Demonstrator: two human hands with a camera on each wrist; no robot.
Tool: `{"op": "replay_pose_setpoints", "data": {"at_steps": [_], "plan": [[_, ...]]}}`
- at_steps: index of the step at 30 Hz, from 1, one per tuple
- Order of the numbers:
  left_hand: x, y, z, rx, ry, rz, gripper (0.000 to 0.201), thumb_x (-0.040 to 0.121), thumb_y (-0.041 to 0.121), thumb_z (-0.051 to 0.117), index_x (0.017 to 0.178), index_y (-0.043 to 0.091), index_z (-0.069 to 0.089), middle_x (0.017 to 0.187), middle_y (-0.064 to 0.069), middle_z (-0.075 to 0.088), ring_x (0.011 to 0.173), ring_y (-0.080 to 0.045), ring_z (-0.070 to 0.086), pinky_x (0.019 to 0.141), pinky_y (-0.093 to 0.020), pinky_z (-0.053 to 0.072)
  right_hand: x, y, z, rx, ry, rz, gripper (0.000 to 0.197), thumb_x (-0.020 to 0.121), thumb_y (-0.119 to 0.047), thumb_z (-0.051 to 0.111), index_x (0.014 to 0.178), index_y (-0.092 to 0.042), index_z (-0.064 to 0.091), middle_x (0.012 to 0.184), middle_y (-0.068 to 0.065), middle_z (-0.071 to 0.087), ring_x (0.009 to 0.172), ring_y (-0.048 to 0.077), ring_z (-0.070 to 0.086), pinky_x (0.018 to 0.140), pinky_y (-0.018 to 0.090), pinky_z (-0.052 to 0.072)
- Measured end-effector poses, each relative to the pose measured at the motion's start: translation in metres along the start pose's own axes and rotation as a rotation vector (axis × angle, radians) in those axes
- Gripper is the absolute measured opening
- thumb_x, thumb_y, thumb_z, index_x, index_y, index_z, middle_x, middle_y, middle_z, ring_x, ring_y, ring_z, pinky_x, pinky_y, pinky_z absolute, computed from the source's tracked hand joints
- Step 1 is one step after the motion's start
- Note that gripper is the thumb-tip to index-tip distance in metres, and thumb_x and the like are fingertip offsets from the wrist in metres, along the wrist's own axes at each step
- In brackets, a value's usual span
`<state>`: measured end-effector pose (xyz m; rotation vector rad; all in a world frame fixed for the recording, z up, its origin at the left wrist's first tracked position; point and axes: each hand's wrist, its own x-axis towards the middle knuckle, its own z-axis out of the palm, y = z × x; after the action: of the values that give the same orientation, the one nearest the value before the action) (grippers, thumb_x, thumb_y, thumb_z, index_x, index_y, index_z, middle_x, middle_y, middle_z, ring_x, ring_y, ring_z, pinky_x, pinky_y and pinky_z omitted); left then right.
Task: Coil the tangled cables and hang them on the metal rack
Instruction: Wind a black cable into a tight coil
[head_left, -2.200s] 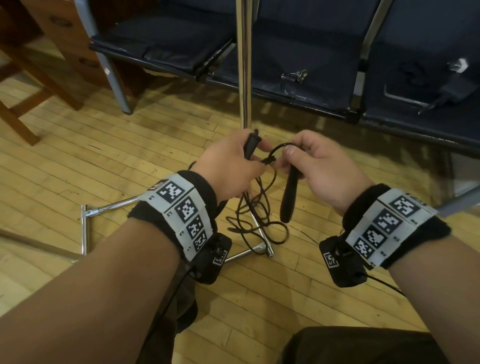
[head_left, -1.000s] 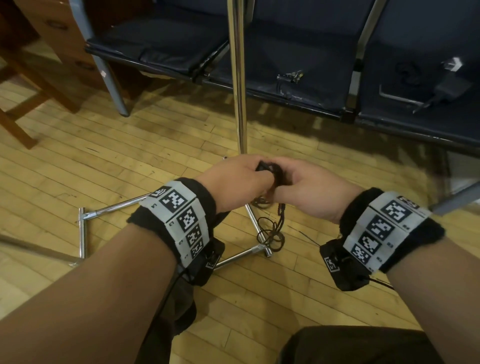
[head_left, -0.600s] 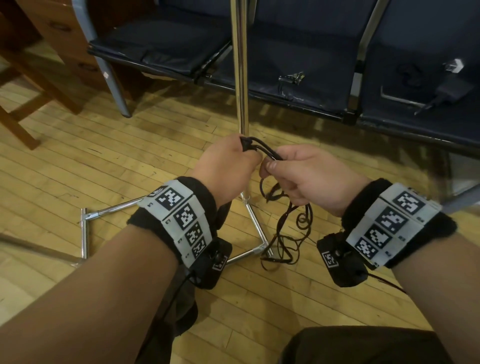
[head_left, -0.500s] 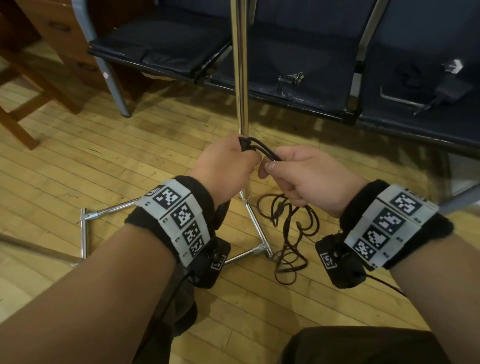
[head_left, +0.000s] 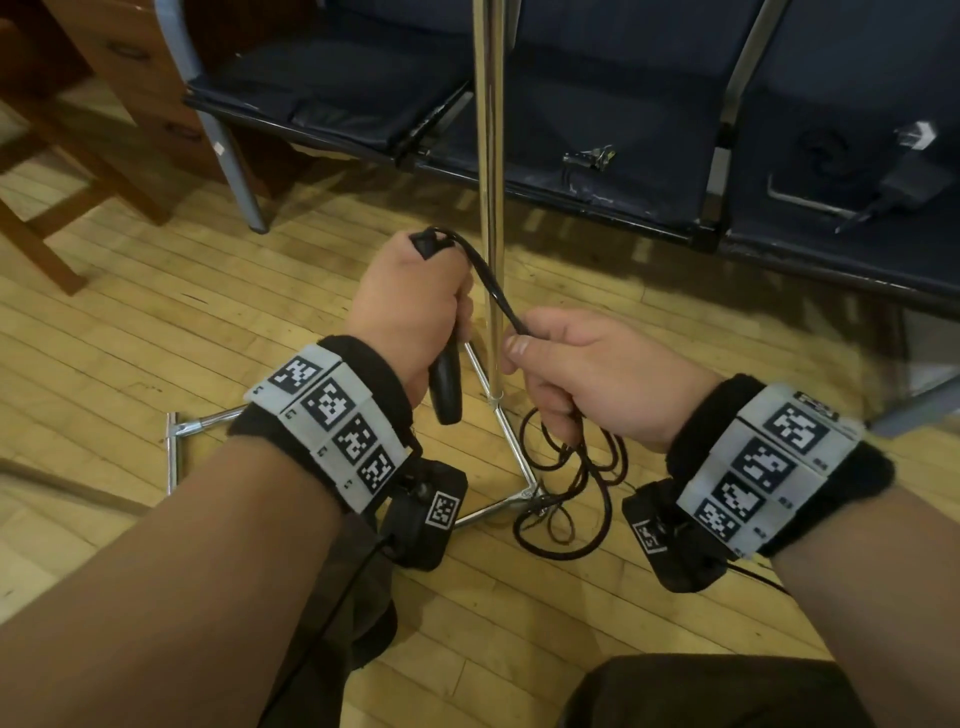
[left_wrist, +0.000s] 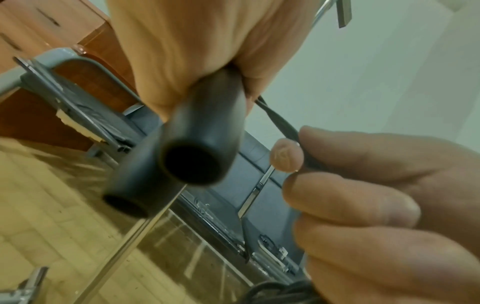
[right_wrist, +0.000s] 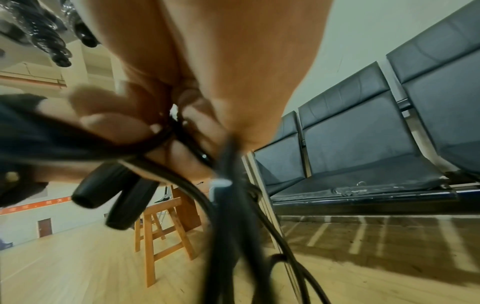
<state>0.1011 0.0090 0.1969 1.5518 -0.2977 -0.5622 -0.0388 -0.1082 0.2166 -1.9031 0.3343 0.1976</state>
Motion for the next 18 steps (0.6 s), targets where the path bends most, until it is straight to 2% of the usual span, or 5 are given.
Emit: {"op": "replay_pose_setpoints", "data": {"at_steps": [6, 9, 12, 16, 18], "plan": [[0.001, 0.003, -0.004, -0.295, 0.085, 0.129, 0.007, 0.096, 0.011, 0.055, 0.1, 0.014, 0.061, 0.065, 0.005, 0.057, 0.058, -0.013, 0.054, 0.057, -0.033, 0.051, 0.008, 0.013, 0.0, -0.086, -0.073, 0.057, 0.02, 0.108, -0.026, 0.049, 0.11, -0.012, 0.063, 0.071, 0.0, 0.066, 0.083, 0.012, 0.075, 0.094, 0.039, 0.053], [0.007, 0.007, -0.016, -0.465, 0.166, 0.145, 0.002, 0.098, 0.012, 0.06, 0.098, 0.014, 0.06, 0.064, 0.006, 0.057, 0.056, -0.011, 0.055, 0.057, -0.033, 0.052, 0.01, 0.029, -0.002, -0.366, -0.119, 0.175, 0.016, 0.105, -0.033, 0.052, 0.099, -0.031, 0.066, 0.092, -0.008, 0.076, 0.093, 0.004, 0.069, 0.089, 0.032, 0.05], [0.019, 0.013, -0.033, -0.625, 0.295, 0.135, 0.007, 0.096, 0.011, 0.062, 0.094, 0.014, 0.056, 0.062, 0.005, 0.055, 0.053, -0.01, 0.054, 0.054, -0.032, 0.051, 0.009, 0.049, -0.006, -0.645, -0.219, 0.361, 0.015, 0.104, -0.032, 0.054, 0.113, -0.031, 0.066, 0.103, -0.009, 0.074, 0.097, 0.01, 0.066, 0.076, 0.026, 0.048], [0.019, 0.012, -0.037, -0.615, 0.244, 0.1, 0.006, 0.096, 0.013, 0.06, 0.102, 0.013, 0.057, 0.064, 0.006, 0.056, 0.055, -0.01, 0.054, 0.057, -0.032, 0.051, 0.006, 0.064, -0.013, -0.921, -0.219, 0.647, 0.057, 0.098, -0.056, 0.056, 0.147, -0.027, 0.048, 0.139, 0.001, 0.061, 0.122, 0.022, 0.055, 0.097, 0.036, 0.045], [0.011, 0.007, -0.027, -0.466, 0.13, 0.081, 0.01, 0.094, 0.016, 0.06, 0.103, 0.015, 0.06, 0.067, 0.007, 0.06, 0.059, -0.011, 0.057, 0.062, -0.033, 0.055, 0.005, 0.061, -0.017, -0.801, -0.09, 0.603, 0.084, 0.09, -0.061, 0.065, 0.16, -0.036, 0.026, 0.162, 0.001, 0.04, 0.144, 0.028, 0.04, 0.116, 0.049, 0.033]]}}
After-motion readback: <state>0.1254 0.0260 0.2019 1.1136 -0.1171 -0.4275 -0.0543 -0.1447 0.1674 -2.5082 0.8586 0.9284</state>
